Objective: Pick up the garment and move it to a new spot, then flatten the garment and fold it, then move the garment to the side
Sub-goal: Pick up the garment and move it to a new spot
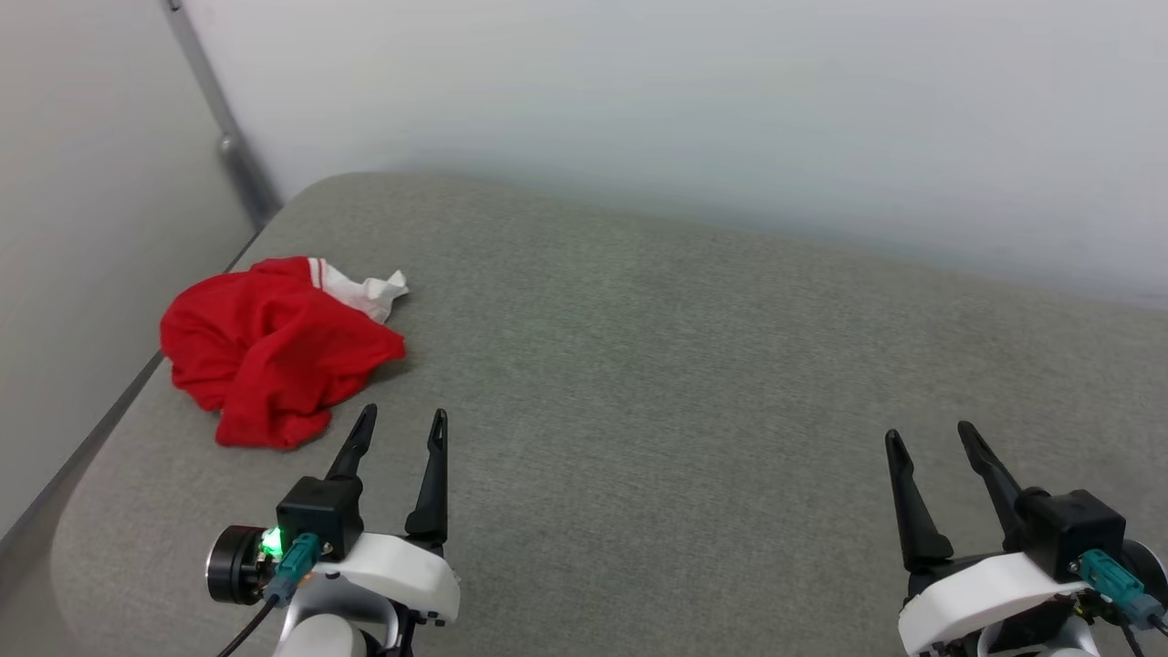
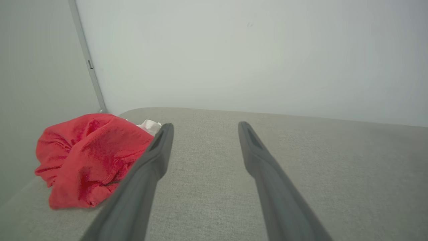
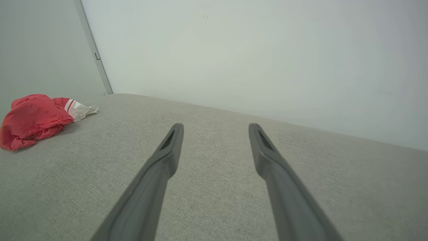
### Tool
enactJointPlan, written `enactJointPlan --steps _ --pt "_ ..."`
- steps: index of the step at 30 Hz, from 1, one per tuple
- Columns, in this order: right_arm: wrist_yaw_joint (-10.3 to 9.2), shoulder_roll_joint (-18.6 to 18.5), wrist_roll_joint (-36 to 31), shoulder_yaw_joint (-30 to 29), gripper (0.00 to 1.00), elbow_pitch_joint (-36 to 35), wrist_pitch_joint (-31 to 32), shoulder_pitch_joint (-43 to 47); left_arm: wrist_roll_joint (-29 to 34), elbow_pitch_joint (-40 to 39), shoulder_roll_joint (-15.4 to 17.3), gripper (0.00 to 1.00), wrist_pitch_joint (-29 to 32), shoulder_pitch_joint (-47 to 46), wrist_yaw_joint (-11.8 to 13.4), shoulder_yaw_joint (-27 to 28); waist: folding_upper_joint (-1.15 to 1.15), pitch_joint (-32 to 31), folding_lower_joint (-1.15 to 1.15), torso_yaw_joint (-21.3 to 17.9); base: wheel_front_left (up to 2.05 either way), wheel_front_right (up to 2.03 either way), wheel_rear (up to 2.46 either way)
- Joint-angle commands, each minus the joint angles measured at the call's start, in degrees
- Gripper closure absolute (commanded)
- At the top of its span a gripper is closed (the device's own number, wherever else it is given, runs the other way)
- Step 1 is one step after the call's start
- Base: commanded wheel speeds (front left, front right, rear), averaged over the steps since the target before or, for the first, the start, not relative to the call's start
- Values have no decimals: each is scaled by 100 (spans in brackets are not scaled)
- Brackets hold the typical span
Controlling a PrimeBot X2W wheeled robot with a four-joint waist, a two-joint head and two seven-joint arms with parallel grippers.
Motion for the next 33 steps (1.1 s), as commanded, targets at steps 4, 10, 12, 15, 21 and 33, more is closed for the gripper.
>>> enactJointPlan --steps 4,10,12,15,21,33 --pt "-4 12 17 84 0 -23 24 -68 -63 -24 25 0 -14 -41 38 103 0 41 0 568 0 0 0" --pt "-4 11 43 282 0 -26 9 -135 -58 -38 92 0 -14 21 46 216 0 67 0 990 0 0 0" --pt "-4 11 17 325 0 -36 10 -162 -31 -44 107 0 -14 40 58 228 0 81 0 1091 0 0 0" --pt "-4 11 4 376 0 -42 15 -162 -30 -47 151 0 -14 48 61 269 0 96 0 1194 0 0 0" --pt "-4 11 -30 424 0 -70 33 -226 -39 -68 185 0 -14 36 73 341 0 119 0 1249 0 0 0" --pt "-4 9 -314 528 0 -369 331 -639 -298 205 473 0 325 -1311 -143 498 0 954 0 795 0 0 0"
